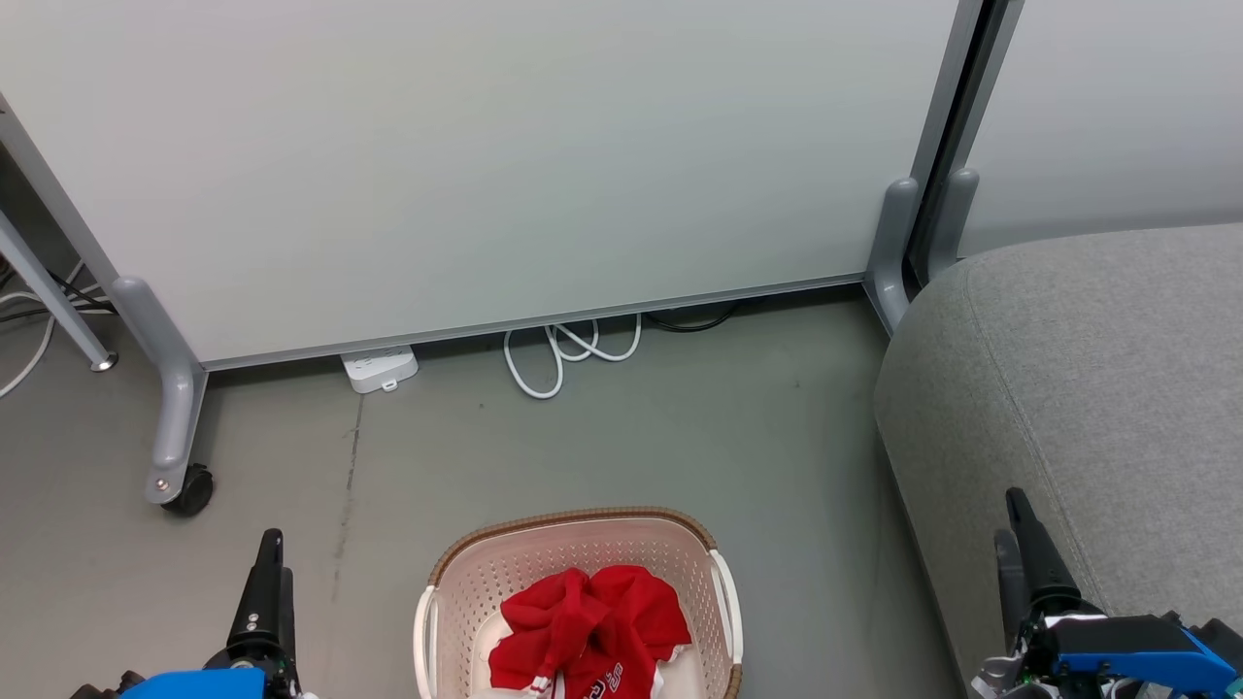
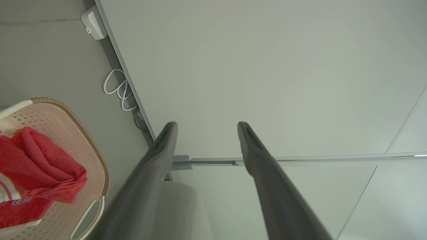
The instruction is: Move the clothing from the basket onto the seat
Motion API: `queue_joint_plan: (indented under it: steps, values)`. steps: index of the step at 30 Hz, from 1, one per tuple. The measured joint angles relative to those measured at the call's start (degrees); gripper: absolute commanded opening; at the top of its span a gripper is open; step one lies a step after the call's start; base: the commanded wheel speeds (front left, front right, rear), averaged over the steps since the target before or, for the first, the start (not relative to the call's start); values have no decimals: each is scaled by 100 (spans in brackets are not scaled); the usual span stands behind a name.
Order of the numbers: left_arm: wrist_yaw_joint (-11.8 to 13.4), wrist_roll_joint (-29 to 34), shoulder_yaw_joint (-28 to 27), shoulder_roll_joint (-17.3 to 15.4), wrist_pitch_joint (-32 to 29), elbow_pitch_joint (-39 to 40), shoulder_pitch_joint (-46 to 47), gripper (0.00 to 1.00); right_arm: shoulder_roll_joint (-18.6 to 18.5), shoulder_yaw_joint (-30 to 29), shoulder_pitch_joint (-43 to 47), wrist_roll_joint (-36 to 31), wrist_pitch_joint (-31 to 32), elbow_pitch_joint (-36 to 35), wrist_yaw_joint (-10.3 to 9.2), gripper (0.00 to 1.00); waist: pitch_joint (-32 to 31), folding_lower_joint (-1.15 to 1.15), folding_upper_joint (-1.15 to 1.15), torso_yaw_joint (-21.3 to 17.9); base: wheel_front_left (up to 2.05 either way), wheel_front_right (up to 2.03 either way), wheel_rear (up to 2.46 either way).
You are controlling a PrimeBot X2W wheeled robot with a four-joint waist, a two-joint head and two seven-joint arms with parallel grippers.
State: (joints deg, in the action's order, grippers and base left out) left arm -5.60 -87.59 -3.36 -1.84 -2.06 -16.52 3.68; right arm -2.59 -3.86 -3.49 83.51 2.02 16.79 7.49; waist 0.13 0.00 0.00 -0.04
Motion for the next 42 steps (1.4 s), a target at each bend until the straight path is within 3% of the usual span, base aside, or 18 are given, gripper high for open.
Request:
queue_joint_plan:
  steps: [12, 18, 29, 42]
  values:
    - [247, 1191, 225, -14, 277, 132, 41, 100, 0, 102, -14, -1599, -281, -43, 0, 100, 3, 0, 0, 15, 0, 0, 0]
    - [353, 2275, 444, -41, 428, 119, 92, 100, -1, 127, -35, -2579, -372, -107, 0, 100, 26, 0, 0, 10, 0, 0, 0]
    - [498, 3805, 771, -198, 638, 185, 162, 100, -2, 162, -38, -3619, -464, -263, 0, 100, 57, 0, 0, 9, 0, 0, 0]
    - [580, 4813, 895, -244, 872, 296, 197, 100, -3, 241, -39, -4524, -608, -369, 0, 100, 76, 0, 0, 1, 0, 0, 0]
